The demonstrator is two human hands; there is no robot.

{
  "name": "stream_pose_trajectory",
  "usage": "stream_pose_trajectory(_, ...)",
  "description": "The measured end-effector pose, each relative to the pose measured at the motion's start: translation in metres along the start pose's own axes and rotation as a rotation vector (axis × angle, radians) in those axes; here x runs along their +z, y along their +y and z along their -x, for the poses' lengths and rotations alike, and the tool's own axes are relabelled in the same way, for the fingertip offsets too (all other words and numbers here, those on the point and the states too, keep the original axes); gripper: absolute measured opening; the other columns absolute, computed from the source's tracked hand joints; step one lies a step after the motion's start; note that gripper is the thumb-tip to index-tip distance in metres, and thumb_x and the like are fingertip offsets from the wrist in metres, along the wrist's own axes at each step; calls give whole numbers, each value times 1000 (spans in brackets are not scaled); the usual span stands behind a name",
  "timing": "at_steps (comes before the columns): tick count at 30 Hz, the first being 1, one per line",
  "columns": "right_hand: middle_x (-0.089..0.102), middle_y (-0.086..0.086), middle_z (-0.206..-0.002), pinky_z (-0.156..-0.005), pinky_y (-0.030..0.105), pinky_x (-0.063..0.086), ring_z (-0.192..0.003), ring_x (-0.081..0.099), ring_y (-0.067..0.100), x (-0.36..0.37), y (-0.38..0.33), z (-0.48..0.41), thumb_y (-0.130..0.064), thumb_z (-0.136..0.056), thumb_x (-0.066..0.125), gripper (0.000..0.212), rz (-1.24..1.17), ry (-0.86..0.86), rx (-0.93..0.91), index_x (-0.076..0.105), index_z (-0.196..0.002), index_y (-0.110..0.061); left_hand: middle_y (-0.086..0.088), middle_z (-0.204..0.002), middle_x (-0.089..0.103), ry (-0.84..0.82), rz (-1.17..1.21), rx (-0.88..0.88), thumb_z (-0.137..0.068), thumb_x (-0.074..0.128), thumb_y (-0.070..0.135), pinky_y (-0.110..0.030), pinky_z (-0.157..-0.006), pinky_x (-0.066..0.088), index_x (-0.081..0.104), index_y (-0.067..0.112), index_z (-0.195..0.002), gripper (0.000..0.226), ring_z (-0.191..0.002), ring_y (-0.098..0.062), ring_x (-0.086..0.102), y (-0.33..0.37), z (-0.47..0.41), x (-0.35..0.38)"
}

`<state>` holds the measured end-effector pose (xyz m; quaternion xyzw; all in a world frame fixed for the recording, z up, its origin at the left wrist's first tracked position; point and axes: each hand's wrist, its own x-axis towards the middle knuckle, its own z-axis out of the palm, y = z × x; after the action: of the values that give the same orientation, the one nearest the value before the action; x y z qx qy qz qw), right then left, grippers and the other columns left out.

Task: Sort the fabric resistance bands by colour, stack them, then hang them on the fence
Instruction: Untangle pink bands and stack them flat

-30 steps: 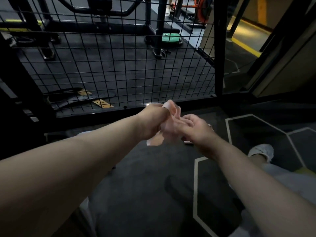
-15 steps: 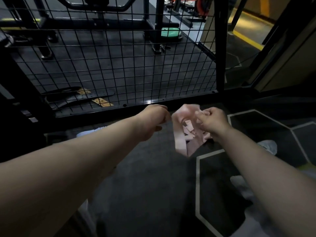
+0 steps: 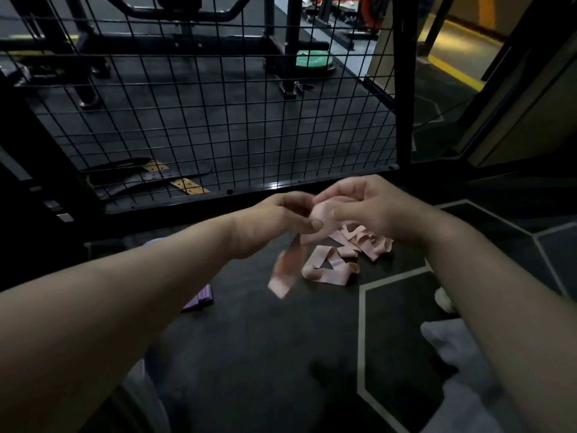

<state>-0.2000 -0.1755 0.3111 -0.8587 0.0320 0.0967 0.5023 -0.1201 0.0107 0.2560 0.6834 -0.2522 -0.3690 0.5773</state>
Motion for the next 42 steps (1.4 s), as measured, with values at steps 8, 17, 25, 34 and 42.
stream_pose_trajectory(8,75,12,-96,-71,33,59,-89,73,25,2,4,0,-9,-94,61,19,-598,287,91,62,-112,-2,2,-74,65,85,79,15,-87,68,4,-22,-62,46,68,2,-96,9,-67,-9,60,-6,14,-5)
stream_pose_trajectory(17,70,4,-86,-67,31,53,-73,66,14,18,-11,5,-15,-95,63,14,-283,361,11,67,-106,-6,-2,-84,69,86,80,29,-88,71,12,-24,-71,50,69,3,-99,14,-76,-11,64,-2,21,-3)
stream_pose_trajectory(25,67,8,-107,-63,34,60,-101,67,22,-18,-23,-4,-12,-98,56,8,-718,779,60,62,-98,-17,-11,-83,72,-12,5,-141,-82,74,1,-36,-72,54,69,6,-86,8,-76,-23,67,-1,30,-14)
stream_pose_trajectory(34,67,-1,-108,-71,25,55,-99,65,10,-46,-8,9,-18,-99,55,10,-719,1106,-5,61,-98,-27,-8,-81,69,139,112,-209,-80,78,5,-31,-63,52,64,7,-91,18,-72,-22,62,3,31,-23)
stream_pose_trajectory(42,66,-3,-111,-84,30,54,-102,64,10,-35,8,9,-20,-99,54,12,-768,1058,95,60,-103,-29,-11,-87,66,401,432,-160,-91,65,8,-26,-54,46,62,5,-106,16,-63,-16,62,6,27,-32)
